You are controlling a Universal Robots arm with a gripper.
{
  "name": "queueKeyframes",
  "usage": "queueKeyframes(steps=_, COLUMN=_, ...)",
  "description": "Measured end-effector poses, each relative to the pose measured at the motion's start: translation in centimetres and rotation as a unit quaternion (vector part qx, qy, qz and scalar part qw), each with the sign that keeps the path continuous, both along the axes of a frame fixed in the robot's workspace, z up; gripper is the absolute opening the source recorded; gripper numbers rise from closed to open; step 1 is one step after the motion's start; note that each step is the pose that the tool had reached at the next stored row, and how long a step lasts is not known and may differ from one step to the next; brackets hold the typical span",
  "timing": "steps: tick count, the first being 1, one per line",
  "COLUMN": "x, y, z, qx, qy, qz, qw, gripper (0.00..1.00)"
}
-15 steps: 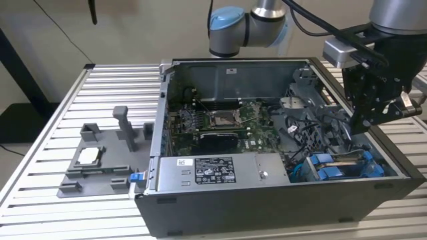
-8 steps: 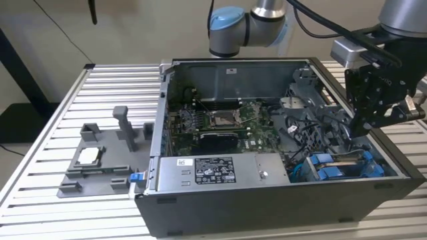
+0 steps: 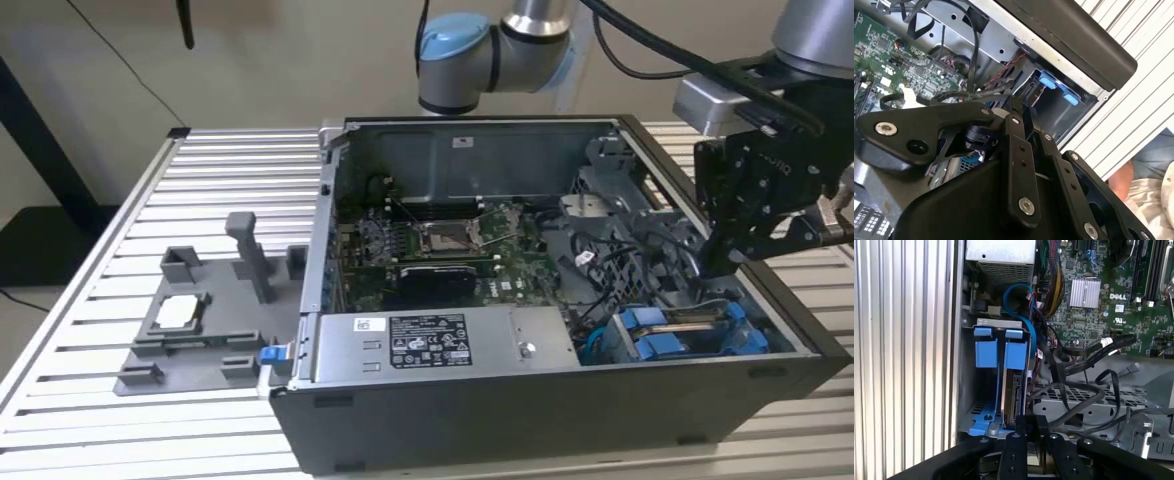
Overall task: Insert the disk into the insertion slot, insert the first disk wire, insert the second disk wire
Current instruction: 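Insert the first disk wire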
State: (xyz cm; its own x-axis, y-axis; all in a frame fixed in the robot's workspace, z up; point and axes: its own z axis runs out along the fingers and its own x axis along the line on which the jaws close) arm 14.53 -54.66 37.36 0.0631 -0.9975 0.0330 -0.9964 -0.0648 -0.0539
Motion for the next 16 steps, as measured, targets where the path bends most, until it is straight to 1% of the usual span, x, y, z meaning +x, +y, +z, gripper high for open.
queueKeyframes(steps=3, x=0.22, y=-0.07, z=-0.10, qx=0.0000, qy=0.0072, qz=0.000, qw=0.99997, gripper=0.19)
queueKeyframes(steps=5, x=0.36, y=-0.08, z=-0.12, qx=0.0000, qy=0.0103, qz=0.000, qw=0.99995, gripper=0.19)
queueKeyframes(steps=6, x=0.44, y=-0.09, z=-0.14, qx=0.0000, qy=0.0125, qz=0.000, qw=0.99992, gripper=0.19)
queueKeyframes(steps=7, x=0.53, y=-0.09, z=-0.15, qx=0.0000, qy=0.0153, qz=0.000, qw=0.99988, gripper=0.19)
queueKeyframes(steps=8, x=0.60, y=-0.10, z=-0.17, qx=0.0000, qy=0.0188, qz=0.000, qw=0.99982, gripper=0.19)
queueKeyframes(steps=10, x=0.71, y=-0.10, z=-0.19, qx=-0.0004, qy=0.0286, qz=0.000, qw=0.99959, gripper=0.19)
queueKeyframes(steps=11, x=0.75, y=-0.10, z=-0.20, qx=-0.0007, qy=0.0324, qz=-0.001, qw=0.99948, gripper=0.19)
queueKeyframes(steps=12, x=0.79, y=-0.09, z=-0.23, qx=-0.0009, qy=0.0356, qz=-0.002, qw=0.99937, gripper=0.19)
queueKeyframes(steps=13, x=0.82, y=-0.09, z=-0.25, qx=-0.0011, qy=0.0374, qz=-0.002, qw=0.99930, gripper=0.19)
queueKeyframes(steps=14, x=0.85, y=-0.10, z=-0.27, qx=-0.0012, qy=0.0380, qz=-0.004, qw=0.99927, gripper=0.19)
queueKeyframes(steps=16, x=0.87, y=-0.10, z=-0.35, qx=-0.0009, qy=0.0382, qz=-0.010, qw=0.99922, gripper=0.19)
